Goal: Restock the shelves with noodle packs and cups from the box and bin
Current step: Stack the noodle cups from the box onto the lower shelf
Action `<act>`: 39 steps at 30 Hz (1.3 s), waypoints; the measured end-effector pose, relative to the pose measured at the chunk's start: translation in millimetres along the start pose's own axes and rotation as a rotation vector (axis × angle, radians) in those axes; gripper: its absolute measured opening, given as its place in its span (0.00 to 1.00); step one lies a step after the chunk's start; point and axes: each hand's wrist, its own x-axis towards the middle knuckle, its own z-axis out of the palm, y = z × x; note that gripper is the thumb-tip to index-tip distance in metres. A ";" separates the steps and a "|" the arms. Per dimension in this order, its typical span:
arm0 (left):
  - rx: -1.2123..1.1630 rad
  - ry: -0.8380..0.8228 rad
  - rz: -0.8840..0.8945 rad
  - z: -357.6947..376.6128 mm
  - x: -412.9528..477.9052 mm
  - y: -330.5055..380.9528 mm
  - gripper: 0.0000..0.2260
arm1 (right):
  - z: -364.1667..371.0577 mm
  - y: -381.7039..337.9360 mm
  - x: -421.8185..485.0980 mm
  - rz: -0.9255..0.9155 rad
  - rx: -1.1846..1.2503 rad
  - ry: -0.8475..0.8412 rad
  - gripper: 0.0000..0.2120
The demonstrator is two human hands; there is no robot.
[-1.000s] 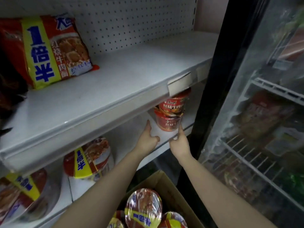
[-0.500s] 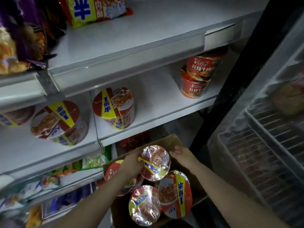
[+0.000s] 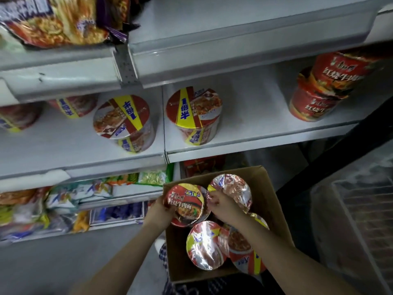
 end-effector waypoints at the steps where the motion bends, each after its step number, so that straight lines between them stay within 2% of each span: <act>1: -0.026 -0.005 0.001 1.4 -2.1 -1.6 0.19 | 5.5 -2.6 3.0 0.006 -0.015 -0.049 0.20; 5: -0.032 -0.052 -0.018 3.1 -5.8 -10.3 0.20 | 27.7 -10.1 9.7 0.077 -0.063 -0.157 0.20; 9: -0.093 -0.131 0.035 -2.0 2.2 -15.7 0.24 | 36.7 -15.9 15.7 0.116 0.004 -0.128 0.24; 12: -0.096 -0.118 0.054 -4.0 8.6 -15.0 0.20 | 29.8 -22.1 18.3 0.126 0.047 -0.141 0.28; 15: -0.029 -0.090 0.071 -11.7 14.9 -18.9 0.18 | 16.0 -24.8 20.2 0.185 0.075 -0.164 0.25; 17: -0.136 -0.060 0.078 -26.3 17.5 -18.1 0.18 | 4.8 -25.9 21.4 0.176 0.071 -0.152 0.21; 21: -0.266 -0.025 0.129 -54.3 17.0 2.4 0.07 | -21.5 -38.8 16.6 0.099 0.097 -0.085 0.13; 25: -0.450 -0.054 0.170 -66.0 7.8 38.0 0.09 | -51.9 -51.1 7.3 0.050 0.268 0.033 0.11; 32: -0.490 -0.236 0.301 -60.7 -24.0 103.4 0.11 | -116.6 -43.0 -29.4 -0.014 0.531 0.224 0.07; 39: -0.651 -0.258 0.403 -63.7 -52.2 190.5 0.08 | -183.0 -43.7 -55.3 -0.101 0.707 0.445 0.08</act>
